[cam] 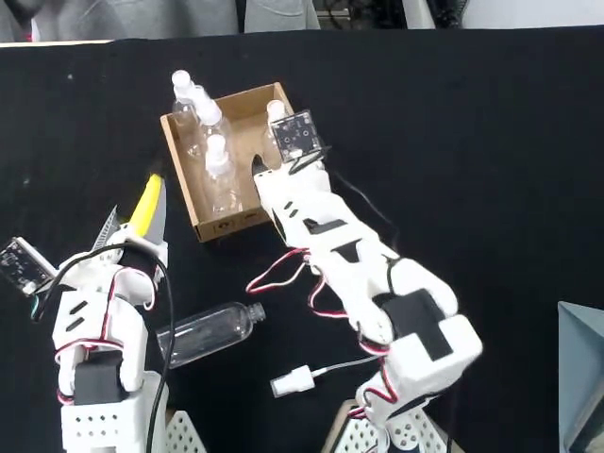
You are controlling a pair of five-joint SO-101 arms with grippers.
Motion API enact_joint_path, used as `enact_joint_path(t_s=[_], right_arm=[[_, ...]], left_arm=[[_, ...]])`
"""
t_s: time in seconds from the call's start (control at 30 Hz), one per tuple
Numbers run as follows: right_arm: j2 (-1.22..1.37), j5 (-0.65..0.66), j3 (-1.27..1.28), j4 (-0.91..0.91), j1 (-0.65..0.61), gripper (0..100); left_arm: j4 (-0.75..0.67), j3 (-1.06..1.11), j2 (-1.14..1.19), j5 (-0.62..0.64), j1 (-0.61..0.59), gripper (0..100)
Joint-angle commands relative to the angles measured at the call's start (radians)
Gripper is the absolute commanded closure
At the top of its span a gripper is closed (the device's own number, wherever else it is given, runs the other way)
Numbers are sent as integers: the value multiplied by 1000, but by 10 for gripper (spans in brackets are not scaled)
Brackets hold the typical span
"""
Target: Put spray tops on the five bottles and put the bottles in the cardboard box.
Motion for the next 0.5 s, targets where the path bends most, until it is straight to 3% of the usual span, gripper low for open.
enact_joint_path(t_s=[0.0, 0.13, 0.47], right_arm=[[-137, 15, 24, -18, -20, 665], [-193, 15, 48, 14, -20, 665], [-344, 14, 1, 328, 29, 665]], left_arm=[[-23, -25, -11, 0, -10, 744], [-23, -25, -11, 0, -10, 744], [-25, -22, -11, -2, -10, 744]])
